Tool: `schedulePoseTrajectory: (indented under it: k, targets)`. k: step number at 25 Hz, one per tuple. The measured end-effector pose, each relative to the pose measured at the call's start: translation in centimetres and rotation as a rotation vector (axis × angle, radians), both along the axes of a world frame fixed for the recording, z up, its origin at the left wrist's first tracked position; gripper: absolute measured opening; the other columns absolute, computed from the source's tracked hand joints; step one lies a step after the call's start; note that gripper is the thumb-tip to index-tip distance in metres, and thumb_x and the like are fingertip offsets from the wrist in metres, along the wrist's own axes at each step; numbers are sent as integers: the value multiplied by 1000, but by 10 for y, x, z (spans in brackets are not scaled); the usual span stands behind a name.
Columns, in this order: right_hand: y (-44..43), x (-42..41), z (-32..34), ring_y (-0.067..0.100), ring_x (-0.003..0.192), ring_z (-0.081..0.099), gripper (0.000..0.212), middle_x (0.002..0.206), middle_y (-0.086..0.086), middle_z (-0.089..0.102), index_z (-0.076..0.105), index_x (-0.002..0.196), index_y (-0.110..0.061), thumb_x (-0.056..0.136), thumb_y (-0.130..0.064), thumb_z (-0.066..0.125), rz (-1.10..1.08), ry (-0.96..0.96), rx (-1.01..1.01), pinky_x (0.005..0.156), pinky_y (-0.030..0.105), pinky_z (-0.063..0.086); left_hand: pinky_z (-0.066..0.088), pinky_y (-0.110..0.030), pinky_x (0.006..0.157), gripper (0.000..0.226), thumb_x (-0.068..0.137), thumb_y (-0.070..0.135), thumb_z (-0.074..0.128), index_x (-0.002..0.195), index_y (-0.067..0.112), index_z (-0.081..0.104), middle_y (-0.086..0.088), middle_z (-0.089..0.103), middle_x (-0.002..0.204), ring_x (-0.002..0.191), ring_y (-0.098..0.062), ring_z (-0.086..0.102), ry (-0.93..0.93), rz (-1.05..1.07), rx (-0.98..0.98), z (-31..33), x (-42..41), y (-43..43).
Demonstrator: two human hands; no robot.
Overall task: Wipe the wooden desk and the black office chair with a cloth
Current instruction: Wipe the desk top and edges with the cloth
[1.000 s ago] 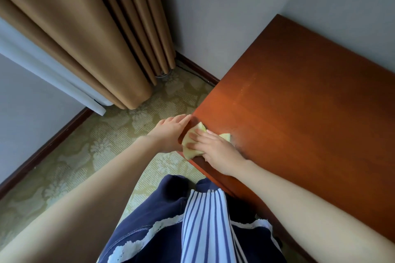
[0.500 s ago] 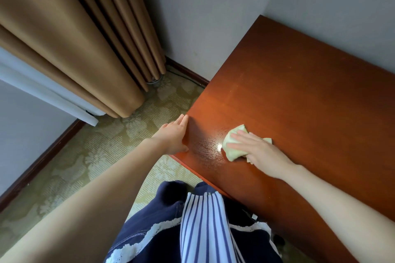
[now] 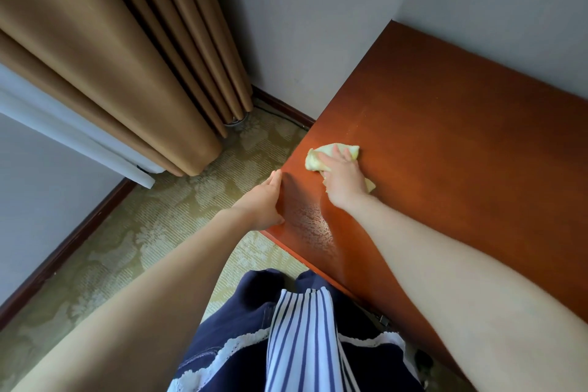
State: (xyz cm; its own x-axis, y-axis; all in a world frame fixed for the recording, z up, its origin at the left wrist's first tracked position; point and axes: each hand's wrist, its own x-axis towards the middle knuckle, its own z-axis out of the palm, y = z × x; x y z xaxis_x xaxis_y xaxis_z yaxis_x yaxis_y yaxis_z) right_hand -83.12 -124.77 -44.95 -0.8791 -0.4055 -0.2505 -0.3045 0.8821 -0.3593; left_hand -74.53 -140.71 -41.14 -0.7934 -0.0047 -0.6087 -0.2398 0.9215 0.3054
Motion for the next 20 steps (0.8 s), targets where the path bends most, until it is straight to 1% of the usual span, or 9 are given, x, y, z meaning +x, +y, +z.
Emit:
schedulePoseTrajectory:
  k: [3,6,8,9,11,14,16,18,20]
  targets:
    - [-14,31,-5,23,143,12,56,155,2,23,38,141,-32,95,1,38,146,14,-81,116,34,12,46,-31,88,102,82,17,69,151,11,-6,-9,29,152,120,-26,48,6,33,-2,-1,0,-1]
    - [-8,56,-5,21,144,13,56,155,-2,26,45,137,-29,93,3,34,276,13,-158,116,33,13,48,-32,85,98,82,16,67,151,9,-1,-12,39,144,117,-28,50,17,22,-23,-2,-2,-3]
    - [9,67,-5,19,145,14,54,153,-2,29,48,136,-27,91,3,36,381,-15,-191,116,31,9,49,-34,85,92,82,17,65,151,8,5,-12,45,136,113,-28,52,27,3,-24,-2,-5,-3]
    - [21,71,-5,18,145,15,56,153,-3,31,49,135,-26,90,4,38,420,-31,-199,115,30,7,50,-35,85,91,81,16,65,151,10,7,-10,45,136,113,-28,52,30,3,-14,-1,-6,-3]
    - [47,77,-6,15,144,15,62,153,-6,29,47,137,-30,86,6,43,463,-40,-181,115,27,6,50,-34,84,95,81,15,67,152,16,4,-8,38,140,116,-27,50,23,-1,-3,0,-8,-3]
    - [78,79,-6,9,145,12,66,154,-12,23,40,140,-36,88,4,48,466,-4,-106,113,21,0,49,-38,86,95,83,22,66,151,25,0,-6,34,138,110,-28,53,33,-21,-32,0,-9,0]
    - [93,72,-4,8,145,11,66,154,-13,21,36,142,-36,89,2,48,454,24,-64,113,19,-3,46,-40,94,98,82,25,67,151,25,-3,-6,23,148,119,-29,48,43,-30,-40,-1,-14,3]
    - [106,61,0,8,144,12,66,154,-12,22,37,142,-36,89,3,48,394,26,-53,114,22,1,39,-43,103,101,82,26,68,151,24,-5,-4,7,157,132,-30,37,45,-42,-47,-2,-21,7]
    - [118,46,4,8,144,15,65,153,-11,25,40,140,-35,89,3,49,294,23,-66,117,27,8,34,-44,107,101,82,27,69,152,24,-4,-2,-1,160,138,-31,28,57,-56,-56,-2,-29,11]
